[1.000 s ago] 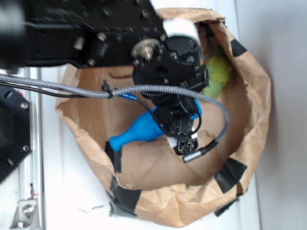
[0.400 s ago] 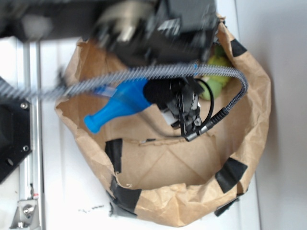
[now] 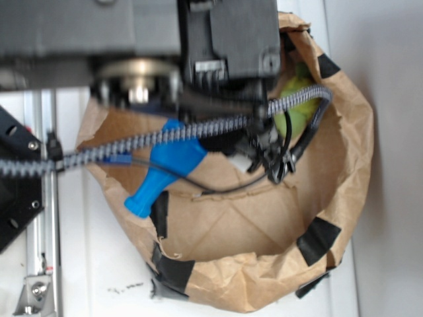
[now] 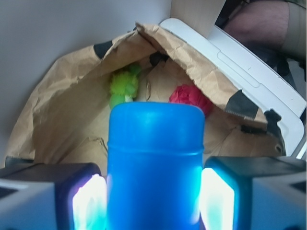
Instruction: Grab the blue bottle.
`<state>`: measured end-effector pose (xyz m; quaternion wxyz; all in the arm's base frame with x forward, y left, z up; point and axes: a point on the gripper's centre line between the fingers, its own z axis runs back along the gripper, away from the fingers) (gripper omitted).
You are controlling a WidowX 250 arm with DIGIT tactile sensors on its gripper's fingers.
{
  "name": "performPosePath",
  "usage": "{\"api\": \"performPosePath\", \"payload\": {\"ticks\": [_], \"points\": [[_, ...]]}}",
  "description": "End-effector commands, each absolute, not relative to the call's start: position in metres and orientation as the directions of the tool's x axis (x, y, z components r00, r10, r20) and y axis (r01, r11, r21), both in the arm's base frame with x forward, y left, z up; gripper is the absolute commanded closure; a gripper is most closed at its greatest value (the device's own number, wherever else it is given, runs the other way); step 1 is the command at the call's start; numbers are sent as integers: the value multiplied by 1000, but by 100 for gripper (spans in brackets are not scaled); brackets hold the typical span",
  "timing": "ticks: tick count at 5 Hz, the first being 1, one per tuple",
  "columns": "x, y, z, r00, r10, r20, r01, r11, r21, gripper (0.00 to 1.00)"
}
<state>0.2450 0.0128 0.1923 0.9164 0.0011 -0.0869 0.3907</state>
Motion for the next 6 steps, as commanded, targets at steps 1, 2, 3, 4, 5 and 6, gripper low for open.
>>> {"api": "performPosePath", "payload": {"ticks": [1,2,3,4,5,6], "points": [[265,5,204,938,314,146,-299,947,-119,100],[267,7,214,978,72,198,-50,992,-116,100],[261,13,220,967,-135,218,141,990,-12,100],[258,13,222,957,-142,251,144,990,9,100],[255,12,218,960,-113,256,118,993,-4,100],[255,10,213,962,-92,257,98,995,-8,100]]}}
